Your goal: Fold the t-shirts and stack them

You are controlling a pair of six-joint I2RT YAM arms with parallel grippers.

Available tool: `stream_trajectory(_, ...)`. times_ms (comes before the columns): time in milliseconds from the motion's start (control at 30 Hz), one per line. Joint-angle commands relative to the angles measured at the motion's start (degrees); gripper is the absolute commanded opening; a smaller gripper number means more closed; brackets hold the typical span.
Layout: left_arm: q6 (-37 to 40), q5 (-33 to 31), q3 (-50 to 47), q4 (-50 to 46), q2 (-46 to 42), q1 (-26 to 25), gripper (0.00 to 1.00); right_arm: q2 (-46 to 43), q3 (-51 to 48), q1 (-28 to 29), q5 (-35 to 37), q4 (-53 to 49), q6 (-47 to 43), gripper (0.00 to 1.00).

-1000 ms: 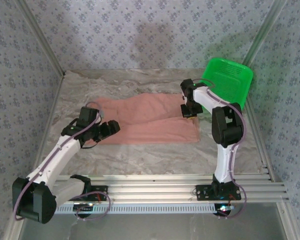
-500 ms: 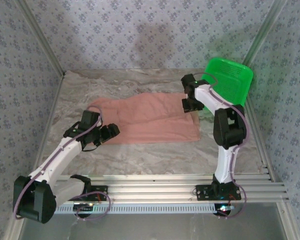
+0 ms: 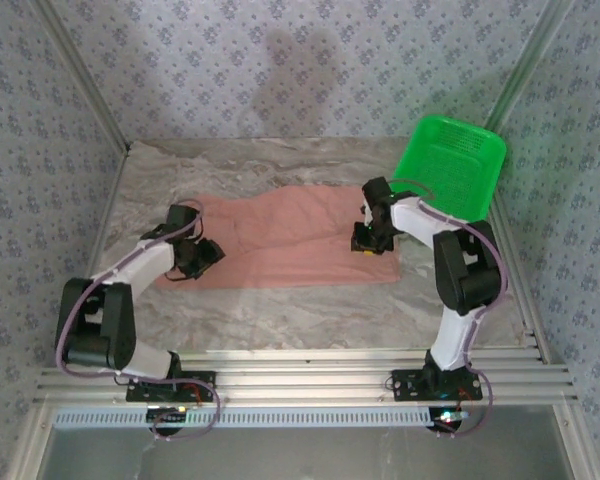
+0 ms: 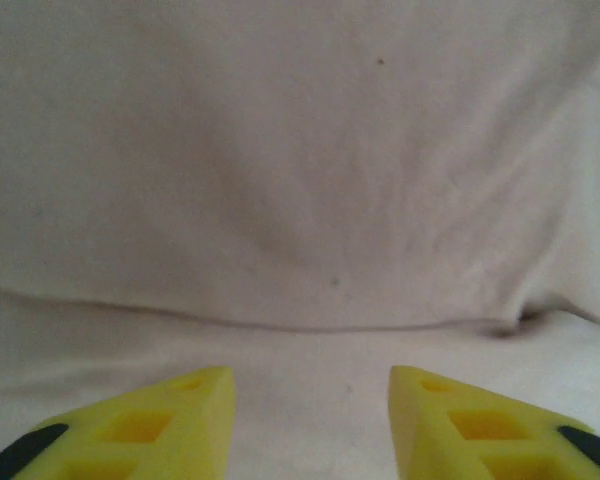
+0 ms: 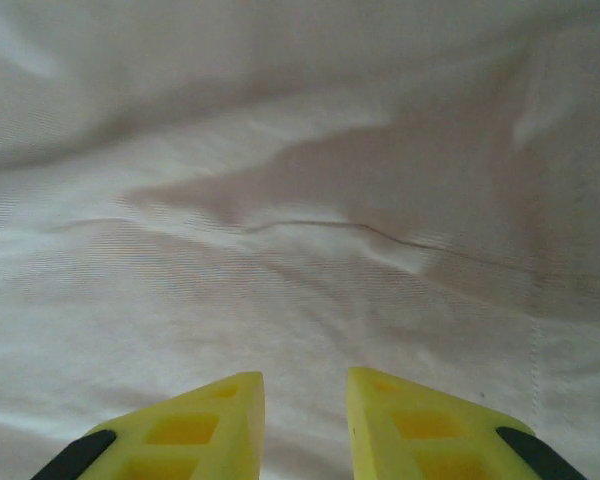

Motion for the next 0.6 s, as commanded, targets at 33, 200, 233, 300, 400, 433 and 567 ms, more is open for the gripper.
stream_trajectory(33, -0.74, -2.53, -1.01, 1.40, 1.82, 0.55, 0.41, 0.25, -2.12, 0.59, 3.45, 1.91, 3.46, 0.27)
stream_trajectory(200, -4.56, -3.46, -6.40, -1.17, 0.94, 1.44, 0.38, -2.27, -6.88, 1.68, 6.34, 0.22, 4.20, 0.26)
stream_trajectory(233, -5.62, -3.81, -7.91, -1.71, -0.37, 1.43, 0.38, -3.36, -8.03, 2.13, 6.69, 0.09, 4.60, 0.26)
stream_trajectory(300, -7.45, -4.22, -10.40, -3.28, -2.89, 1.50, 0.38, -5.20, -10.70, 2.75, 6.87, -0.27, 5.56, 0.26)
stream_trajectory(400, -9.22, -4.79, -13.40, -6.06, -7.04, 1.64, 0.38, -8.96, -14.99, 3.54, 7.11, -0.76, 7.29, 0.25)
stream_trajectory(433, -9.83, -4.58, -14.42, -6.84, -8.68, 1.70, 0.39, -10.38, -16.46, 3.94, 7.29, -1.14, 7.94, 0.25)
stream_trajectory(567, -12.75, -3.23, -17.85, -10.26, -15.25, 1.70, 0.39, -15.74, -21.71, 5.68, 7.75, -2.18, 10.14, 0.26)
